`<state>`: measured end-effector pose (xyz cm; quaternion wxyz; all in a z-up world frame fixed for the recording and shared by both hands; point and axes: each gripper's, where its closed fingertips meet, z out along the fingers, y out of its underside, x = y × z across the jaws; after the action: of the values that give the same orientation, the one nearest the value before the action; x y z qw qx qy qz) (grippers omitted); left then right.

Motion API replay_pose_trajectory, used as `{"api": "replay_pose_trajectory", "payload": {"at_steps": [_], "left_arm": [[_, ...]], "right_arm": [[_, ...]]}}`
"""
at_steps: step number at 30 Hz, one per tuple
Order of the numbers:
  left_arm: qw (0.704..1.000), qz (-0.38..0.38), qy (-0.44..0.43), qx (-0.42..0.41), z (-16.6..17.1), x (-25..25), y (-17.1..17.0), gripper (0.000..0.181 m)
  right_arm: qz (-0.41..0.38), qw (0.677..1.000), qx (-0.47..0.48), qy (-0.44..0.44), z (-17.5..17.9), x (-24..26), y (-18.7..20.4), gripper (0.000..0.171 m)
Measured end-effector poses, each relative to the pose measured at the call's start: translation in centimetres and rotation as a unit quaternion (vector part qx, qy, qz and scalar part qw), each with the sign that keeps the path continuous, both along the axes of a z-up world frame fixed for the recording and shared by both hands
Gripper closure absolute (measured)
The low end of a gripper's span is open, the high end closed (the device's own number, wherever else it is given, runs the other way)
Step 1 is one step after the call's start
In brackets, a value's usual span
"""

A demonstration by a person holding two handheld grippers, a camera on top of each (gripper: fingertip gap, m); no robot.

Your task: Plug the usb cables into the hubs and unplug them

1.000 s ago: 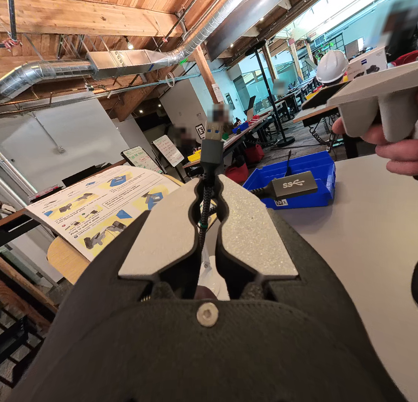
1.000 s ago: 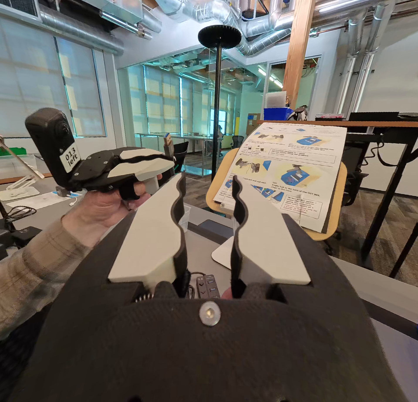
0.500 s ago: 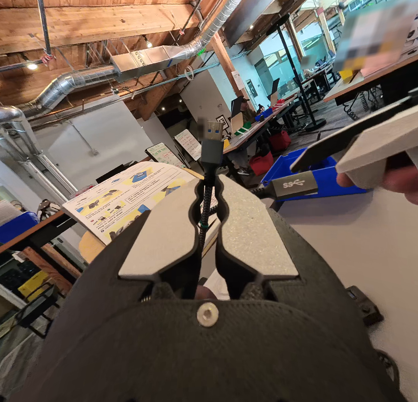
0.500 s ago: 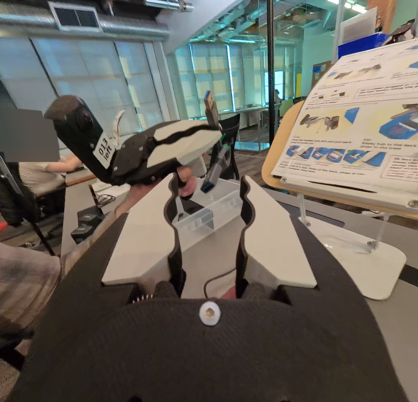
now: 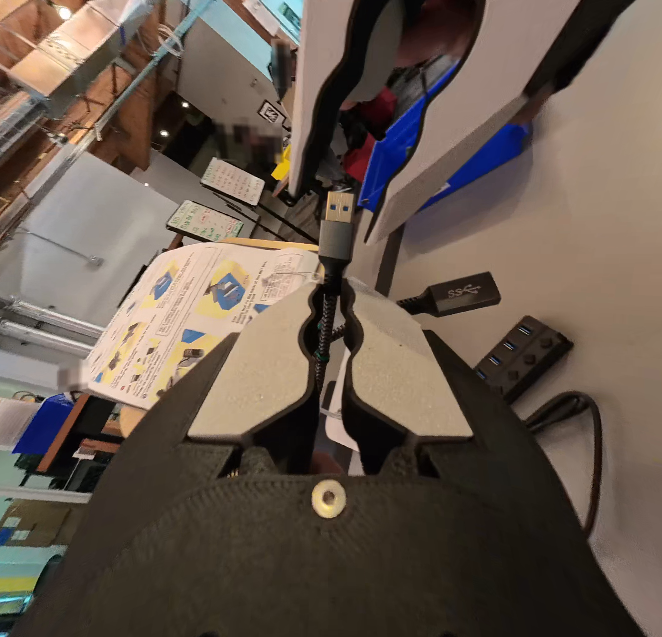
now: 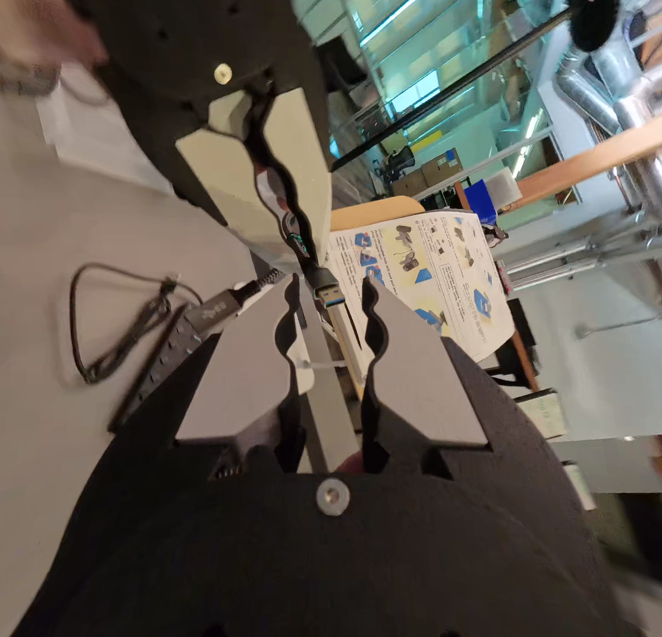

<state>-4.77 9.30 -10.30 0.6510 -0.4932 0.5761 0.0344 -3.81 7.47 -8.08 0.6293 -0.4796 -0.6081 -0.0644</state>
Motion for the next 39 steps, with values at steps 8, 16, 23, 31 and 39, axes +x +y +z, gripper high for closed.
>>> {"api": "replay_pose_trajectory", "payload": {"at_steps": [8,16,23,31,39], "left_arm": [[0.997,-0.020,0.038,-0.059,-1.7,0.3,-0.9,0.172],[0.980,-0.073,0.021,-0.183,-3.2,0.9,-2.4,0.173],[0.981,-0.087,0.018,-0.175,-3.3,1.6,-2.6,0.172],[0.992,-0.079,-0.059,-0.078,1.3,-0.9,-2.1,0.154],[0.968,-0.218,0.114,-0.057,-3.1,1.3,-8.9,0.163]], "right_arm": [[-0.020,0.968,0.146,-0.203,-2.7,0.0,0.7,0.148],[-0.028,0.906,0.282,-0.314,-3.7,0.4,0.9,0.163],[-0.018,0.974,0.061,-0.219,-5.5,1.6,0.8,0.166],[-0.006,0.969,-0.233,-0.077,-8.4,3.3,1.6,0.166],[0.096,0.825,-0.532,0.164,-7.1,3.4,0.1,0.166]]}}
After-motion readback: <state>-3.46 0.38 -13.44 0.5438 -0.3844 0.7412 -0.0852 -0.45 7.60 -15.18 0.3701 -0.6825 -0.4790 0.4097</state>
